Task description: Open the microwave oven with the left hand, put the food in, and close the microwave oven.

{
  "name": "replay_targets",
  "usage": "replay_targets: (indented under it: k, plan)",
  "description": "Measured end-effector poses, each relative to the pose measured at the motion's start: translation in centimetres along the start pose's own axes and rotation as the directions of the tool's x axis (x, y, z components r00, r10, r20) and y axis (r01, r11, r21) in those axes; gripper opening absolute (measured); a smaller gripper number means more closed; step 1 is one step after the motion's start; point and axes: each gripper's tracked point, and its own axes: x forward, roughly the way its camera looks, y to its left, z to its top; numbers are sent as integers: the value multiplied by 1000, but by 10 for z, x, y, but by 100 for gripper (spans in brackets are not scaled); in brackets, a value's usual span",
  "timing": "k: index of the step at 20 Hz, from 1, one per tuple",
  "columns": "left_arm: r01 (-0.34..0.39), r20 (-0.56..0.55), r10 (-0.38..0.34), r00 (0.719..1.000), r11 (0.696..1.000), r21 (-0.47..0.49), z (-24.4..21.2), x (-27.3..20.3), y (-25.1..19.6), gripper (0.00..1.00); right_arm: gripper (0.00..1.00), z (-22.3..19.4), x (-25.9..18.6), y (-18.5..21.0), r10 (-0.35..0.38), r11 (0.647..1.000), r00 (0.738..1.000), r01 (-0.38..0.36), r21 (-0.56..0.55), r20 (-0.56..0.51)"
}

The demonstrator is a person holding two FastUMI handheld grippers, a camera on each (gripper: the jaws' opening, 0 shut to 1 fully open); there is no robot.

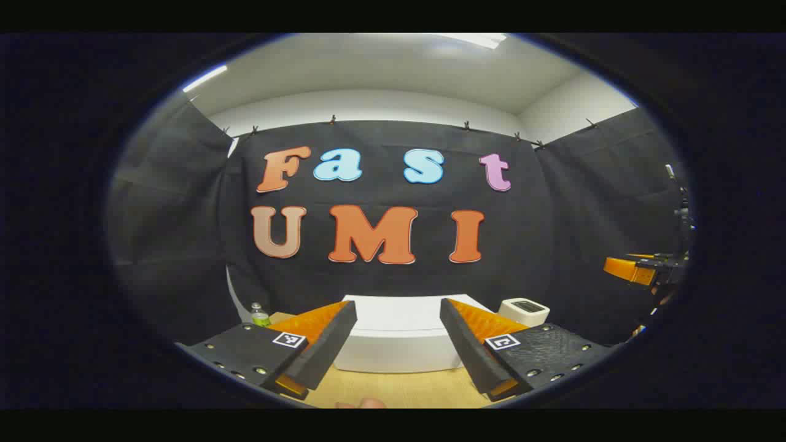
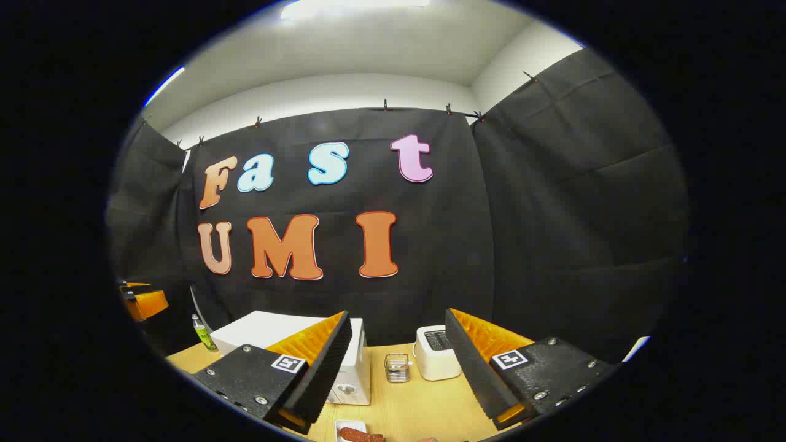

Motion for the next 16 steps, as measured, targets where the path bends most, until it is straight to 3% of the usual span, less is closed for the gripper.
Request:
replay_targets:
  k: [7, 16]
  plan:
    - [-26, 10, 26, 1000, 1000, -14, 9, 7, 5, 90, 95, 8, -1, -11, -20, 1000, 1000, 21, -19, 20]
    - [-4, -1, 4, 1000, 1000, -29, 7, 12, -8, 90, 95, 10, 2, -6, -6, 999, 1000, 7, -35, 18]
